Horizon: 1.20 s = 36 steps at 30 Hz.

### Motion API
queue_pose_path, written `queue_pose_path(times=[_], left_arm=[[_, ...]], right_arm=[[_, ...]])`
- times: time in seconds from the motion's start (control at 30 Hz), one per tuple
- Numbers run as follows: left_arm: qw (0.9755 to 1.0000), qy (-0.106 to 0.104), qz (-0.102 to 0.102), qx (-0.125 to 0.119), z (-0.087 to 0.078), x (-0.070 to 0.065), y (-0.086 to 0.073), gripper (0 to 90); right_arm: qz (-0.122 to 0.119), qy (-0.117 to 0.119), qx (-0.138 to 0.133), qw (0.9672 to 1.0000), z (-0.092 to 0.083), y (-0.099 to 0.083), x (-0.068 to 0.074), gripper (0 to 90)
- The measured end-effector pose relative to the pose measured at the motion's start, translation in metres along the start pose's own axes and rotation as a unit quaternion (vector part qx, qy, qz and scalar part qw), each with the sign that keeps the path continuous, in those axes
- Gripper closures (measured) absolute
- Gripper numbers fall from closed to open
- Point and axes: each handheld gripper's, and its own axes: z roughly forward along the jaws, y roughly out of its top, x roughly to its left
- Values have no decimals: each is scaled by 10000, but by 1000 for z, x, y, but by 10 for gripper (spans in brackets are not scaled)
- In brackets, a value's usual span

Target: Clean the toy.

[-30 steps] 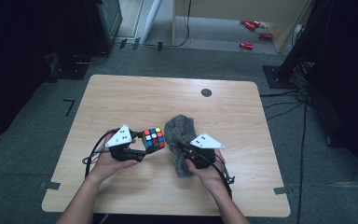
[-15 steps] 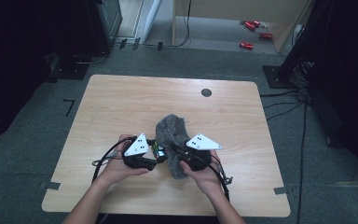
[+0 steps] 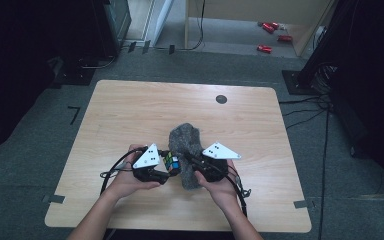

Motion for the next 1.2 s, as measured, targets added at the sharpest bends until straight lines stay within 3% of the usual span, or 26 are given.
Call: queue_pose_path(times=[0.27,0.37,0.53,0.67,0.77,1.0,1.2], left_arm=[[9999,91,54,-36,3,-7,5,357],[9999,54,123,-71,3,-10,8,358],[9999,83,48,-83,0,-5,7,357],[9998,206,-16,-33,2,-5,6,357],[9998,179,-34,-101,3,-8,8,357],[9995,228,-129,-201,-5,-1,9,357],[9995,211,-164,-154,2,-6,7,357]], right_arm=[[-222,81,-147,9996,-1,5,18,742],[-115,-14,-201,9997,-3,6,10,742],[88,-147,-162,9997,-5,2,-2,746],[-79,-46,-193,9998,-3,1,13,747],[-253,-28,-259,9993,-4,4,23,746],[96,-145,-291,9994,-8,3,3,753],[-233,84,-283,9993,-6,5,24,758]])
